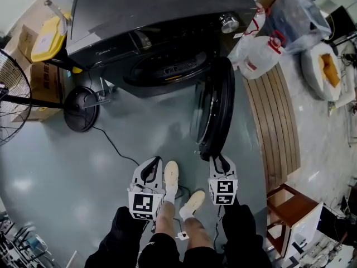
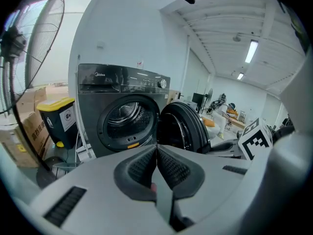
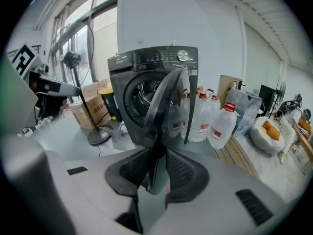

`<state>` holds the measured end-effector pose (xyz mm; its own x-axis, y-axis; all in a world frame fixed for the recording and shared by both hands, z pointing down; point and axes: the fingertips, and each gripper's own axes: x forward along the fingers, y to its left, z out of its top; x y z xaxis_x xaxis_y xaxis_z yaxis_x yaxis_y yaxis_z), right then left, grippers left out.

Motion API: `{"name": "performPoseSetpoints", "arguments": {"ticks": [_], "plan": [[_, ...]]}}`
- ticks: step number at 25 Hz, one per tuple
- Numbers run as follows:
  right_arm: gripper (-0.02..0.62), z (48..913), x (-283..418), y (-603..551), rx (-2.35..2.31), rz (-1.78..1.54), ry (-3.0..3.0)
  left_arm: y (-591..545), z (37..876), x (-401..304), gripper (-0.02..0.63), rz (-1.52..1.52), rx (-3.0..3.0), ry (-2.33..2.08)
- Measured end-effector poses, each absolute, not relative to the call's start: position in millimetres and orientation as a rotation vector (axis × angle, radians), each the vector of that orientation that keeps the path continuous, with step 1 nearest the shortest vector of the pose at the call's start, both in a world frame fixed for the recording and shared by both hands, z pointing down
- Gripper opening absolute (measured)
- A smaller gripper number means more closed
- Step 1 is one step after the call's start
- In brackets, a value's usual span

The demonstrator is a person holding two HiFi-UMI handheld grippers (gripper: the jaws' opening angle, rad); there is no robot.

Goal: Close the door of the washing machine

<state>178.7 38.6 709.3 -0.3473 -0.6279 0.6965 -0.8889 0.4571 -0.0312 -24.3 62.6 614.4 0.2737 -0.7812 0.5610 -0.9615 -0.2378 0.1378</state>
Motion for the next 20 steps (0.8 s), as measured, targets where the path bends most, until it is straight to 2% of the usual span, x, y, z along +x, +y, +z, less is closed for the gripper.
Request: {"name": "performPoseSetpoints", "arguments": {"ticks": [20], "plan": [[0.13,708,89,33,1.142,0.634,-2.134,56,606,-94,0.025,0.483,2.005,-1.67]]}}
